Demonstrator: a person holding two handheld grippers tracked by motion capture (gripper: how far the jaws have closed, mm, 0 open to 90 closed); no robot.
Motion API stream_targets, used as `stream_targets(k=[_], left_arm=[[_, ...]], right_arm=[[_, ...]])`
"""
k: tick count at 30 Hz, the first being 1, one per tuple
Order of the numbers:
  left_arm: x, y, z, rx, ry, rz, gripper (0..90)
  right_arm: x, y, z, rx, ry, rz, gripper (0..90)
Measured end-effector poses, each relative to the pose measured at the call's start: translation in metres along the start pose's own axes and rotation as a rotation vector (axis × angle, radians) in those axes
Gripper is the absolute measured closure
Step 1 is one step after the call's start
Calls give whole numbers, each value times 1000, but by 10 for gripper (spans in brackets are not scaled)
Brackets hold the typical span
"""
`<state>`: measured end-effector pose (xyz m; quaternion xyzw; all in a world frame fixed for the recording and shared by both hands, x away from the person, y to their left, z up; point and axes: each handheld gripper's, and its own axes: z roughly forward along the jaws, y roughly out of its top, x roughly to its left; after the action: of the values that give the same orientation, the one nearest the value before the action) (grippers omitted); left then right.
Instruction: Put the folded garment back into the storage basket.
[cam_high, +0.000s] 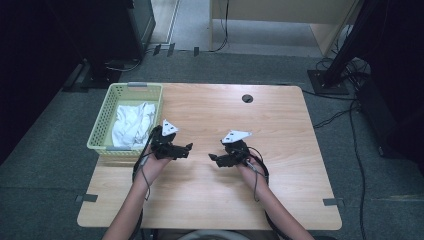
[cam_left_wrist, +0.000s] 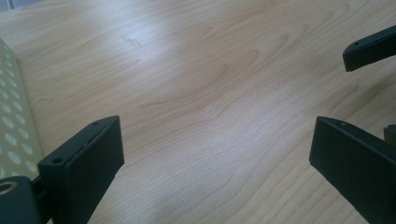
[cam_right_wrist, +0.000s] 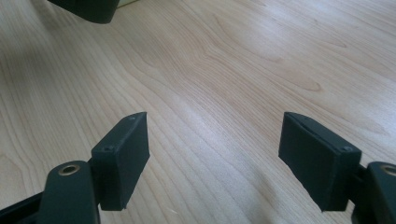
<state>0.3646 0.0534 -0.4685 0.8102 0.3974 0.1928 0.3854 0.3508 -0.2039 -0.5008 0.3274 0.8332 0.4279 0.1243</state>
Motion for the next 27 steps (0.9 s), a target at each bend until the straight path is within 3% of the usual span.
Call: stream_targets(k=[11, 15, 18, 27], left_arm=[[-6, -13, 9, 23, -21, 8, 32], [-8, -16, 11, 26, -21, 18, 32], [-8, -18, 14, 26, -15, 26, 31], [-8, -24, 22, 38, -8, 31, 31]], right_arm=[[-9, -5, -7, -1, -13, 5, 245], [-12, -8, -9, -2, -15, 9, 245], [-13, -11, -9, 1, -44, -18, 245], [-22, -19, -7, 20, -50, 2, 245]])
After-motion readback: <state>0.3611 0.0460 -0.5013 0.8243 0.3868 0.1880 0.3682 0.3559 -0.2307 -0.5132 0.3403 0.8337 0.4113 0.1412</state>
